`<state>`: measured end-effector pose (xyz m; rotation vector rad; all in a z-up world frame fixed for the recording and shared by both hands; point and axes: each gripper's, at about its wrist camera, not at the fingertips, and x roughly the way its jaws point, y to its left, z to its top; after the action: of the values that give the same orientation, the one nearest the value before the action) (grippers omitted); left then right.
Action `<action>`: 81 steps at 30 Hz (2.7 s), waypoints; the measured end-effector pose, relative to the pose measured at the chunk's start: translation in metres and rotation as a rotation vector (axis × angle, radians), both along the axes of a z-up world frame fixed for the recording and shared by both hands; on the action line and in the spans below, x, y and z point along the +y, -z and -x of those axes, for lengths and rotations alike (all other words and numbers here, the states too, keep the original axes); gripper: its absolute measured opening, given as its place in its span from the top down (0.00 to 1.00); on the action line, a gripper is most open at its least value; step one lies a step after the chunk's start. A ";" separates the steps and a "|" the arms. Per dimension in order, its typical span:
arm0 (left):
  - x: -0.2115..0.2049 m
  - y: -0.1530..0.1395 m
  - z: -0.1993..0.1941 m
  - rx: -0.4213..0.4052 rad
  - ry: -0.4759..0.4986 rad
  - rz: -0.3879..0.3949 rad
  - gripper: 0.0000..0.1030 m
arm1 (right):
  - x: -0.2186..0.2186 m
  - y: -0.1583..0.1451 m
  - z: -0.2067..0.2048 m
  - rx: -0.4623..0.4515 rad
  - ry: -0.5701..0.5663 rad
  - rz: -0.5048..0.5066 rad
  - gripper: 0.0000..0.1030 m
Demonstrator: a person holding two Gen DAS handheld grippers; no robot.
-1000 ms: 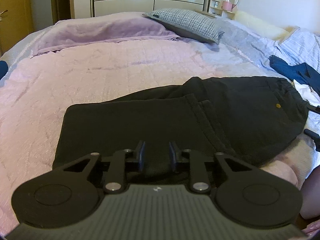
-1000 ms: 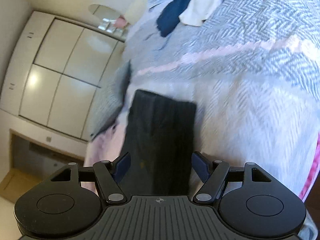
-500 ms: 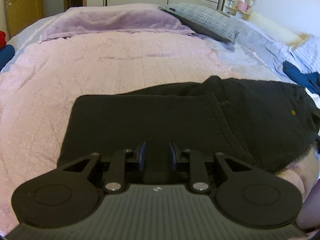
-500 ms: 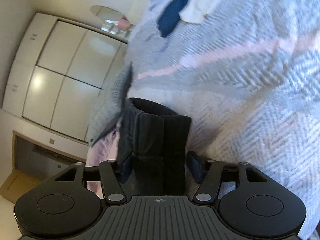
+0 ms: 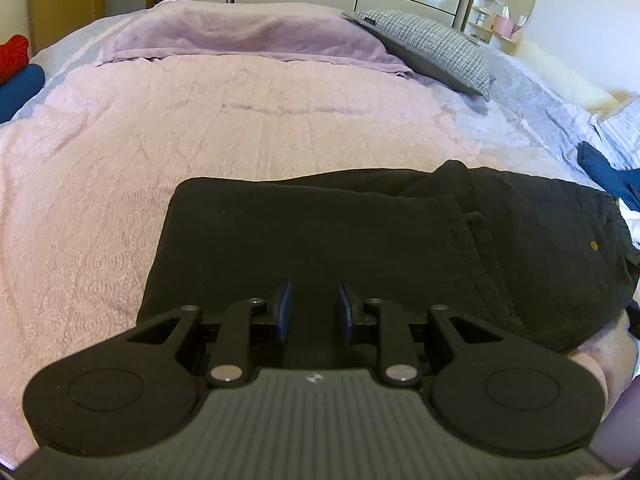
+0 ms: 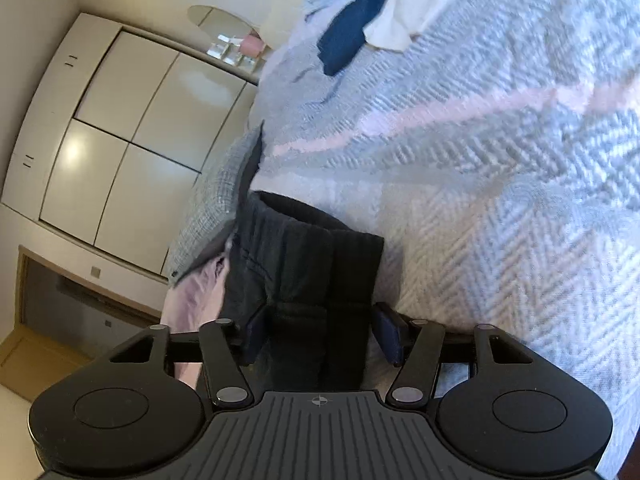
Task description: Fold clothes
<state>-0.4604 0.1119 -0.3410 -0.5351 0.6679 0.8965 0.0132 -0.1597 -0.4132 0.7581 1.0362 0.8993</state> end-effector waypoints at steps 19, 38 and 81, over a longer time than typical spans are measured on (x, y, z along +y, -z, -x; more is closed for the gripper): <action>0.012 0.005 0.001 -0.003 0.024 0.003 0.78 | 0.019 -0.002 0.002 -0.055 -0.004 0.040 0.63; 0.028 -0.024 0.106 -0.233 -0.158 0.037 0.80 | 0.119 -0.129 0.307 -1.452 -0.361 0.334 0.67; 0.092 0.020 0.020 -0.653 0.198 0.482 0.87 | 0.091 -0.046 0.151 0.038 -0.370 0.139 0.35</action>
<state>-0.4805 0.2038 -0.3607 -1.1112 0.3191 0.3253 -0.1379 -0.0684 -0.3671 0.4752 1.2840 1.1166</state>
